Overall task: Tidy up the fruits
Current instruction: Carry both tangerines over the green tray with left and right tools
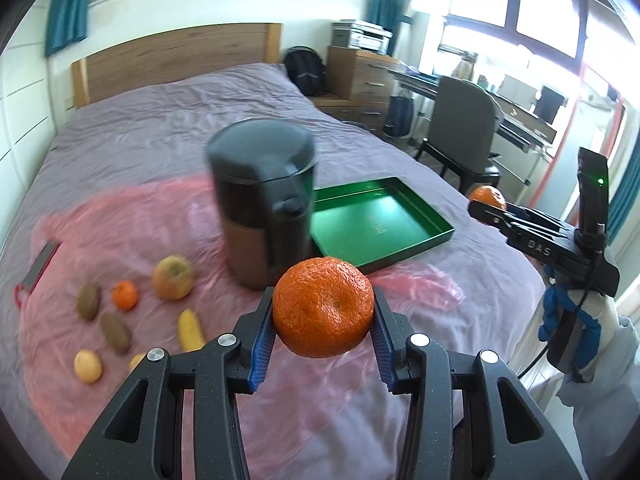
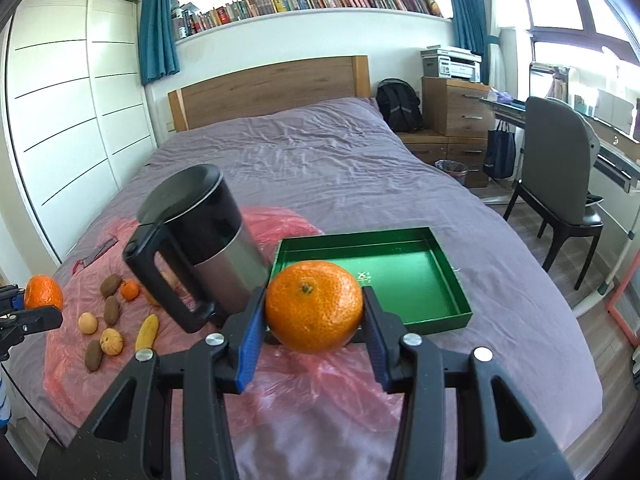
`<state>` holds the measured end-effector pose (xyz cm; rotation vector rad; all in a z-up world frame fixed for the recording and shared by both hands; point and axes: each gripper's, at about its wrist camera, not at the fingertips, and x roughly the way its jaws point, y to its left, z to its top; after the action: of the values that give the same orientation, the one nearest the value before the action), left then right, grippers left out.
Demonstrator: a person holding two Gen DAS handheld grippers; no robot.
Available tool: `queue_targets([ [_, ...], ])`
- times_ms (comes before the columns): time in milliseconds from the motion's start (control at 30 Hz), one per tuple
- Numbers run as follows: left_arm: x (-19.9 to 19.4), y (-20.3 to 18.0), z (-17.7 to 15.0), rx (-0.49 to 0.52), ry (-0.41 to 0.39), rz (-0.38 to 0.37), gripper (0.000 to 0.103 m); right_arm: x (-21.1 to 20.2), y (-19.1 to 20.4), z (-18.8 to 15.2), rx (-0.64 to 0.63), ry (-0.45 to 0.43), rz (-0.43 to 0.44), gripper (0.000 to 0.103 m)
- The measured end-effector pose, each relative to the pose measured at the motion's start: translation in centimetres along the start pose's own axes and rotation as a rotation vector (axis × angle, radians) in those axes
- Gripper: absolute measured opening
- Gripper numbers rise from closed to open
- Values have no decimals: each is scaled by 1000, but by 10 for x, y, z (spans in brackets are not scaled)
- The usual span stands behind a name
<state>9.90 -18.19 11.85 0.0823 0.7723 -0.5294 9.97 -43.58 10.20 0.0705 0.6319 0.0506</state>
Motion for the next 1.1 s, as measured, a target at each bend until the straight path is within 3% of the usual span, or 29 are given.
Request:
queue_targets([
  [167, 63, -39, 32, 68, 38, -15, 38, 33, -44, 3, 44, 18, -34, 44],
  [367, 148, -62, 49, 107, 119, -2, 38, 97, -78, -1, 88, 70, -43, 44],
  [667, 257, -53, 54, 88, 221, 30, 38, 199, -96, -14, 80, 176, -35, 44],
  [867, 298, -43, 41, 57, 274, 46, 38, 229, -108, -26, 76, 217, -57, 44],
  [1100, 316, -41, 26, 42, 312, 40, 38, 241, -115, -42, 72, 239, -70, 45],
])
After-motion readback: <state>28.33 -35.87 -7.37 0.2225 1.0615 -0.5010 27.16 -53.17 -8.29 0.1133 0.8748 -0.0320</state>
